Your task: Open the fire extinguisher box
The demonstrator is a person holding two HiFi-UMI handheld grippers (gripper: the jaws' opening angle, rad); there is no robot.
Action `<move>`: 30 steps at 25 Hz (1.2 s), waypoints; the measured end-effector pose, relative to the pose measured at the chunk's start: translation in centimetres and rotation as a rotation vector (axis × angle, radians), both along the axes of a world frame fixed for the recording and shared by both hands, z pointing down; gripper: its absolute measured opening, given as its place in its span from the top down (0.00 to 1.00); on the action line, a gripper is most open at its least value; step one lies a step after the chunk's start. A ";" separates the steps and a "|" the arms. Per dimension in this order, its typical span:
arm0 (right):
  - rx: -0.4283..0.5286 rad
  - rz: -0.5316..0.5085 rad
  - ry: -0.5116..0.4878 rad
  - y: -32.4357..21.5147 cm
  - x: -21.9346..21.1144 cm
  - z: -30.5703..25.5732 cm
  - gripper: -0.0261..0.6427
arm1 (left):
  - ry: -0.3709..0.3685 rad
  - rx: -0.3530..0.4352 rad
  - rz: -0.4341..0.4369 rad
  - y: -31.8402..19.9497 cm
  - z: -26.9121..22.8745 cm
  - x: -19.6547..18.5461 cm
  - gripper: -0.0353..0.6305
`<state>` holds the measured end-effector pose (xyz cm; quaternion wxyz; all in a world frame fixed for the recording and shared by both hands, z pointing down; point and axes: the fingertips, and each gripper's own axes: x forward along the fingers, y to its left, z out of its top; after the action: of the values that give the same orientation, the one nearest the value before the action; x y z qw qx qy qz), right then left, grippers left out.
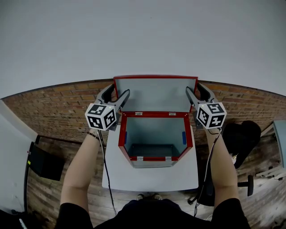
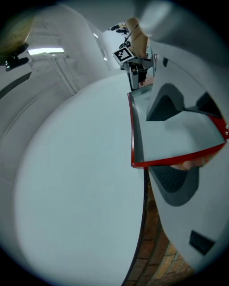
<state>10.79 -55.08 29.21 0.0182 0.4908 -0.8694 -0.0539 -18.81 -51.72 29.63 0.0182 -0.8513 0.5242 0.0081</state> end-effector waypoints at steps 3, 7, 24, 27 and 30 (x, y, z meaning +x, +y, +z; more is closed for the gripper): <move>0.027 0.011 0.006 0.6 0.3 -0.3 0.61 | -0.006 0.001 -0.011 0.3 0.1 -0.1 0.41; 0.060 0.012 0.003 3.5 0.5 -1.2 0.61 | 0.012 0.060 -0.081 2.5 -0.6 -0.6 0.41; 0.071 -0.175 -0.062 20.1 -4.4 -1.8 0.93 | 0.070 0.144 0.146 19.1 -1.6 7.9 0.85; 0.050 -0.214 -0.087 22.2 -5.5 -0.9 0.93 | 0.085 0.127 0.149 20.9 -0.1 8.0 0.87; 0.010 -0.219 -0.090 23.7 -6.1 0.8 0.93 | 0.105 0.090 0.158 22.5 1.7 8.3 0.87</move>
<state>4.70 -31.41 30.01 -0.0294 0.3950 -0.9174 -0.0377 -10.48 -29.23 31.30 0.0282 -0.8869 0.4546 0.0775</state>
